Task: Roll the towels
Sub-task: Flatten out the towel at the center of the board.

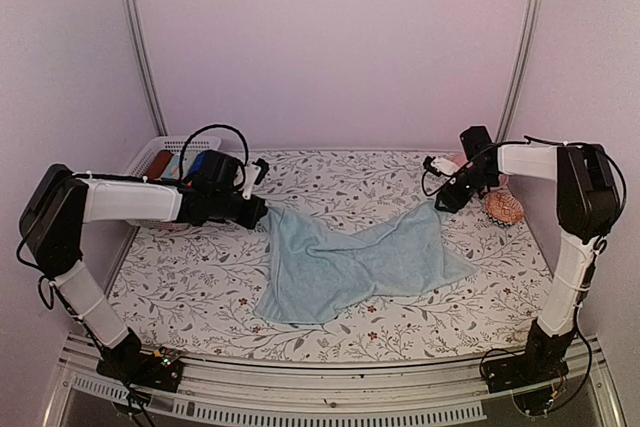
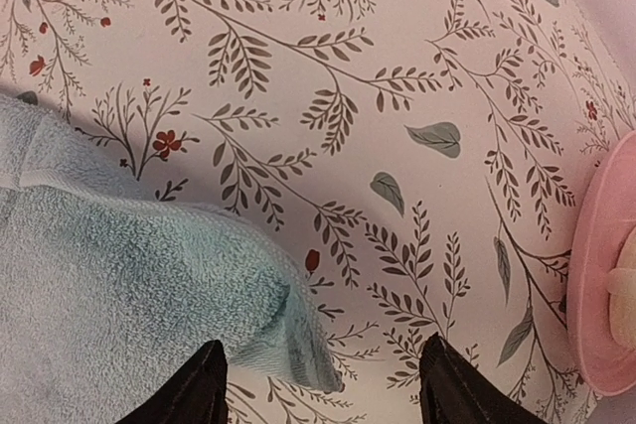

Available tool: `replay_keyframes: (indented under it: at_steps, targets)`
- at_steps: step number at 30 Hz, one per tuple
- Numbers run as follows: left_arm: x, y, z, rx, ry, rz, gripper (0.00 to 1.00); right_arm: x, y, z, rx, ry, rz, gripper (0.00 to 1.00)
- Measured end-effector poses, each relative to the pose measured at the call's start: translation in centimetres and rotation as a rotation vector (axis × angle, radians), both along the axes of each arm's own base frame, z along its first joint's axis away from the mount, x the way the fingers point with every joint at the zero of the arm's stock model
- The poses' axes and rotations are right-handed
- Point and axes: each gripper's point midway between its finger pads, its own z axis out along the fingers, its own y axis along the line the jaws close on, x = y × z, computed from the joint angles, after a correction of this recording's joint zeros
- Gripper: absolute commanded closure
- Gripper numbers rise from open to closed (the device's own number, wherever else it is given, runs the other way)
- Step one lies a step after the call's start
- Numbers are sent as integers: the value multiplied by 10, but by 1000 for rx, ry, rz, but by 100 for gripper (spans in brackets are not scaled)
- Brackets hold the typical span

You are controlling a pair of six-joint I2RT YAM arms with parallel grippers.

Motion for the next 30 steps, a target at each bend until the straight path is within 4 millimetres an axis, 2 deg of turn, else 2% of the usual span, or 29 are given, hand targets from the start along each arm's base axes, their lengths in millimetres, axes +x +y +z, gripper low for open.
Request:
replay_keyframes:
  at_steps: [4,10,17,27,30]
  targets:
    - [-2,-2,-2,4,-1,-4,100,-1,-3,-8,60,48,2,43]
    - [-7,1,-10,18,12,-2,100,-9,3,-17,110,110,24,49]
    - [-7,1,-10,17,9,-2,100,-11,3,-27,128,152,21,63]
    - [-6,-2,-8,12,0,-6,100,-7,-2,-24,123,148,4,77]
    - [-6,-3,-7,9,-4,-7,100,-7,-3,-24,119,149,3,89]
